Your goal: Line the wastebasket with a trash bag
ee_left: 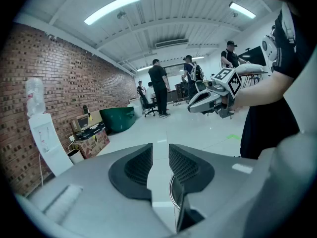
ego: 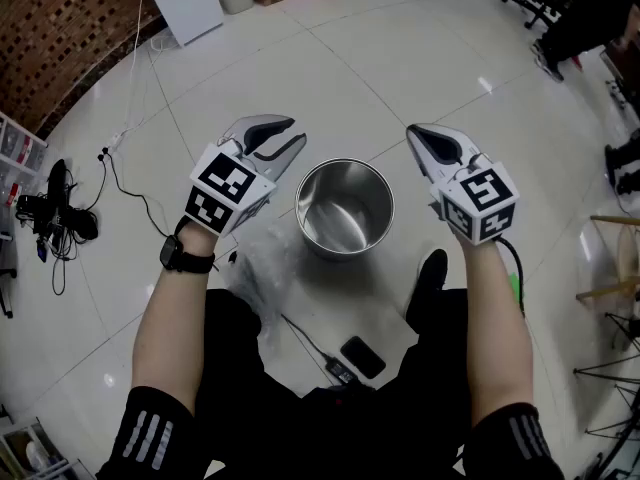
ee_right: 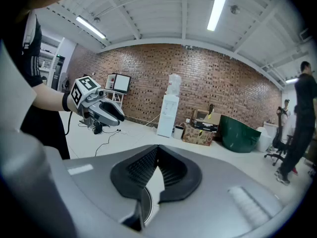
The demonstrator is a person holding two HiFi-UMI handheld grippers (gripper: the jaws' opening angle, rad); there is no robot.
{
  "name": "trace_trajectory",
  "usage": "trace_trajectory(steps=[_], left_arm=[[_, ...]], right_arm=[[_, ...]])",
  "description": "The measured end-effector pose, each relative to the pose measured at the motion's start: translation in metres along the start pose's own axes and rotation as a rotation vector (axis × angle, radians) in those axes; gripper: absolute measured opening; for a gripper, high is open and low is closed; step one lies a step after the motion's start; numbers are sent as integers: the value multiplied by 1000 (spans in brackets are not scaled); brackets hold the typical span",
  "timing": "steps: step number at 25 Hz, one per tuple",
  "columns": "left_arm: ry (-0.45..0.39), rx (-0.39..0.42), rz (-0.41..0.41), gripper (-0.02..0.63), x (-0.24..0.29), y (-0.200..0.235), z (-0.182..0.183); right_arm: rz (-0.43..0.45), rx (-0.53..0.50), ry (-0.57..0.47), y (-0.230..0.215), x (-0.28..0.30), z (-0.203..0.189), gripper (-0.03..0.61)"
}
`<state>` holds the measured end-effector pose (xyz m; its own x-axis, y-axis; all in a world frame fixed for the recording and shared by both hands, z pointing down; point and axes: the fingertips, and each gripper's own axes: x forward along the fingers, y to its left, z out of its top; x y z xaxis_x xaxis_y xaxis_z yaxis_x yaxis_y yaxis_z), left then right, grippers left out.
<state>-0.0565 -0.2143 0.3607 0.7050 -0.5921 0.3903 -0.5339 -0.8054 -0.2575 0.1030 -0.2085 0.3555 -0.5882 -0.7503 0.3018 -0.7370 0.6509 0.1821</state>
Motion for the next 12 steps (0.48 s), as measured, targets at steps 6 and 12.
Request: trace_trajectory(steps=[6, 12], left_arm=[[-4, 3, 5, 97, -3, 3, -2], [-4, -6, 21, 101, -9, 9, -3]], right_arm=[[-5, -13, -3, 2, 5, -1, 8], [16, -37, -7, 13, 14, 3, 18]])
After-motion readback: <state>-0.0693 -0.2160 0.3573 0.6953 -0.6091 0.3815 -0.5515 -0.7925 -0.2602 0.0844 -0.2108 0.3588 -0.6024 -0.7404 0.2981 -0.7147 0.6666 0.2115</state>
